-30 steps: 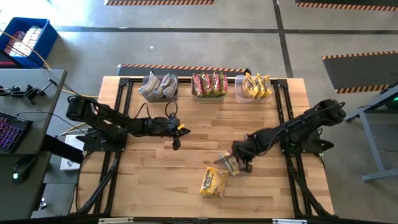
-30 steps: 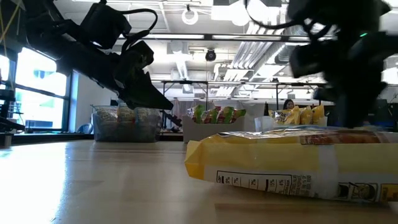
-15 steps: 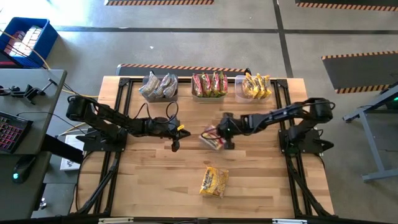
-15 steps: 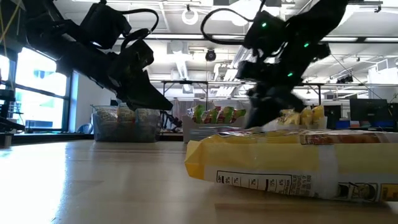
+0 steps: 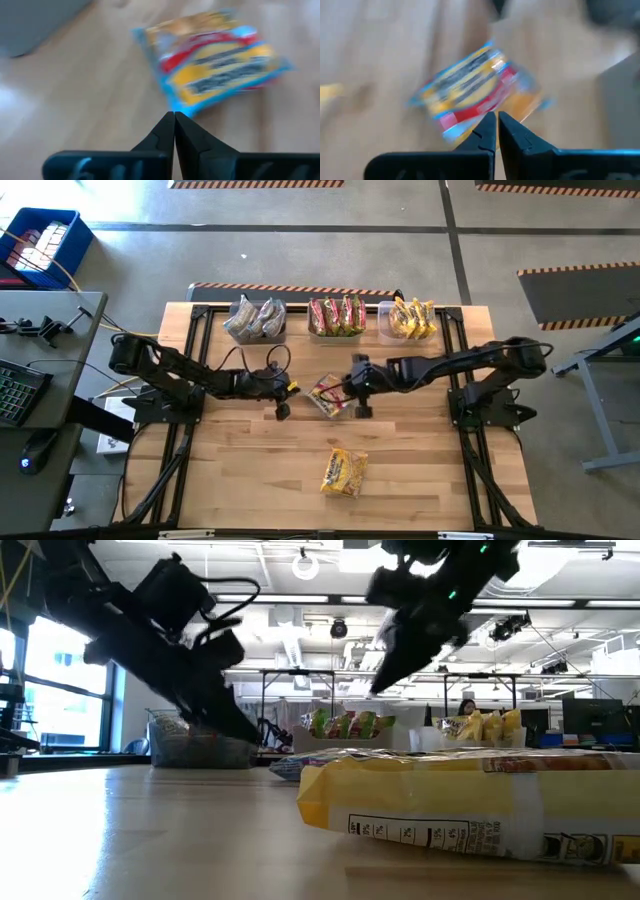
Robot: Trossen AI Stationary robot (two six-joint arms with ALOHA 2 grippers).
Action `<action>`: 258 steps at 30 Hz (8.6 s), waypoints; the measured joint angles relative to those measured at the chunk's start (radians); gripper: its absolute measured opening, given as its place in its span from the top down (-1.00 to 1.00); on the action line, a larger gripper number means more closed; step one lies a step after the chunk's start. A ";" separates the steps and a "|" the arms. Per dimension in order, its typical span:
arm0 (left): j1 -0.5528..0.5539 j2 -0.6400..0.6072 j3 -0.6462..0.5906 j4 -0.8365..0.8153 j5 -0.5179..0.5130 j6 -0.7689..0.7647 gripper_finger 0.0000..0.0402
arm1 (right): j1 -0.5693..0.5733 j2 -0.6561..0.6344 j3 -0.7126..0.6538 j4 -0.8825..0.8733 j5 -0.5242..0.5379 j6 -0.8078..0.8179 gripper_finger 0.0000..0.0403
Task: Sort Maruchan noodles
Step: Put the blue noodle pack into the black bin
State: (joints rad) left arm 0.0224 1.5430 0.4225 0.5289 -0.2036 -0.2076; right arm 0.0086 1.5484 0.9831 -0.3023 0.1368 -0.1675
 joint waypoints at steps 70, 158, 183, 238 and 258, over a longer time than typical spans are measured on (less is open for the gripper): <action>0.221 0.361 0.641 -0.447 0.521 0.404 0.32 | 0.017 -0.209 -0.600 0.870 0.021 0.345 1.00; 0.278 0.209 0.784 -0.769 0.639 0.516 1.00 | 0.091 0.096 -0.598 1.173 0.201 0.743 -0.17; 0.320 0.067 0.784 -0.742 0.639 0.445 1.00 | 0.106 0.552 -0.350 1.707 0.430 0.399 0.12; 0.323 -0.029 0.786 -0.729 0.639 0.401 1.00 | 0.141 0.494 -0.365 1.871 0.648 0.205 -0.17; 0.321 -0.037 0.785 -0.744 0.639 0.396 1.00 | 0.224 0.410 -0.365 1.875 0.865 -0.080 -0.17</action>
State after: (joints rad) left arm 0.3436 1.5063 1.2076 -0.2152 0.4355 0.1879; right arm 0.2328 1.9587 0.6186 1.5731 1.0019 -0.2477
